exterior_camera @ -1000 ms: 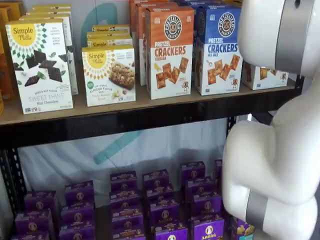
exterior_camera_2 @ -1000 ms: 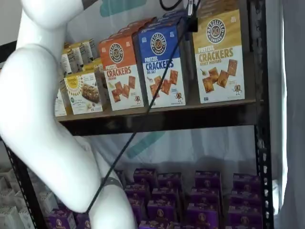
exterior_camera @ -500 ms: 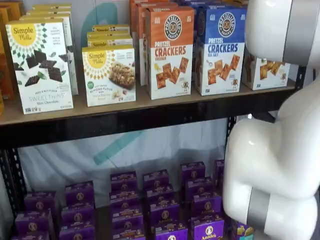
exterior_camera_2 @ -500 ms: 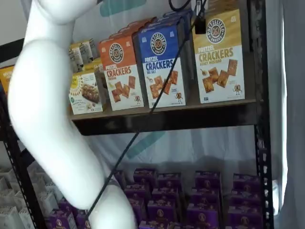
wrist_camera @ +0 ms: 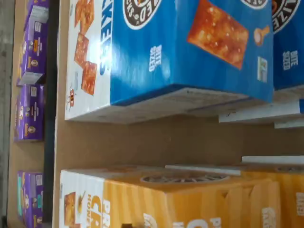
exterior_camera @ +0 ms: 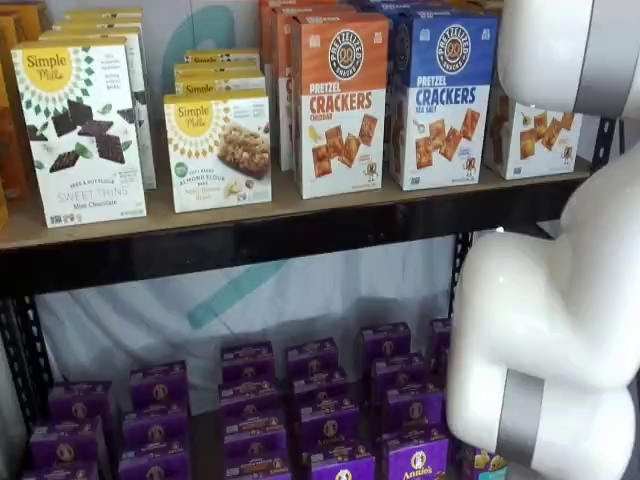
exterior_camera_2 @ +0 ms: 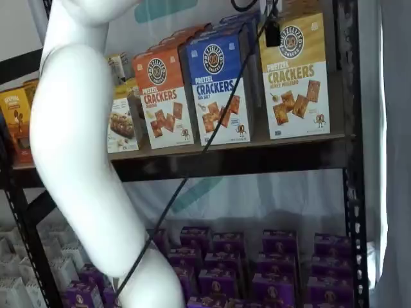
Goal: Retrieve the yellow and white box located on the top shelf, the sixth one from the left
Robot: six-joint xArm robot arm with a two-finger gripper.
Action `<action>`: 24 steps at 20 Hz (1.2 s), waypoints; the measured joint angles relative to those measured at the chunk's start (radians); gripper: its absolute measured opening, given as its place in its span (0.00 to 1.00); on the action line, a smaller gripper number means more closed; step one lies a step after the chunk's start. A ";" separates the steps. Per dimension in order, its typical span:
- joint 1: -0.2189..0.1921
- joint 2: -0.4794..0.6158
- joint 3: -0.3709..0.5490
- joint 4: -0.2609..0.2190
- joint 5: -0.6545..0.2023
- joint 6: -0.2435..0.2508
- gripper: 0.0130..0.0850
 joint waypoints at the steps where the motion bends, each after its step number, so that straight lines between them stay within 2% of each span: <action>1: 0.005 0.009 -0.010 -0.010 0.005 0.004 1.00; 5: 0.021 0.055 -0.073 -0.059 0.057 0.023 1.00; 10: 0.031 0.093 -0.120 -0.083 0.082 0.033 1.00; 18: 0.054 0.152 -0.201 -0.151 0.138 0.048 1.00; 24: 0.078 0.194 -0.269 -0.224 0.205 0.062 1.00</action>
